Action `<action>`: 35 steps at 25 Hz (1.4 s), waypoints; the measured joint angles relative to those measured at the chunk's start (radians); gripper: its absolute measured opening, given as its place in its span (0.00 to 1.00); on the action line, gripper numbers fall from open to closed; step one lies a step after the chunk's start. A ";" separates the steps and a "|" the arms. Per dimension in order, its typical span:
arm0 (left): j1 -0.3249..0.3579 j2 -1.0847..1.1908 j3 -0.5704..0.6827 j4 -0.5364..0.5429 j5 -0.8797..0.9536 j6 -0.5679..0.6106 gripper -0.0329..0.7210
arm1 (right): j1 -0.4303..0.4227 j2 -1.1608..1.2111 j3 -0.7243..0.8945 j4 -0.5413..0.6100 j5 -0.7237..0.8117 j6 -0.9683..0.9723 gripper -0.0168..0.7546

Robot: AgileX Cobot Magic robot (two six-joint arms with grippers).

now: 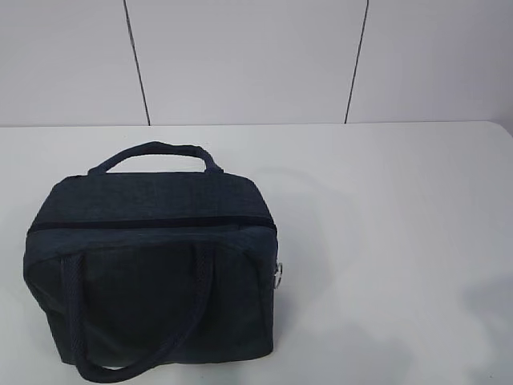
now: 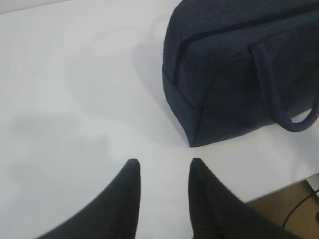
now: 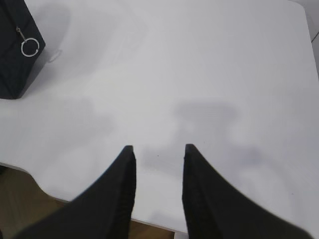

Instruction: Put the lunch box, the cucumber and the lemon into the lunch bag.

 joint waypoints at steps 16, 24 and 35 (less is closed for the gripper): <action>0.338 -0.058 0.000 0.002 -0.005 0.002 0.35 | 0.000 0.000 0.000 0.004 -0.003 0.012 0.32; 0.338 -0.058 0.000 0.003 -0.008 0.002 0.35 | 0.000 0.000 0.000 0.004 -0.005 0.016 0.32; 0.338 -0.058 0.000 0.003 -0.008 0.002 0.35 | 0.000 0.000 0.000 0.004 -0.005 0.016 0.32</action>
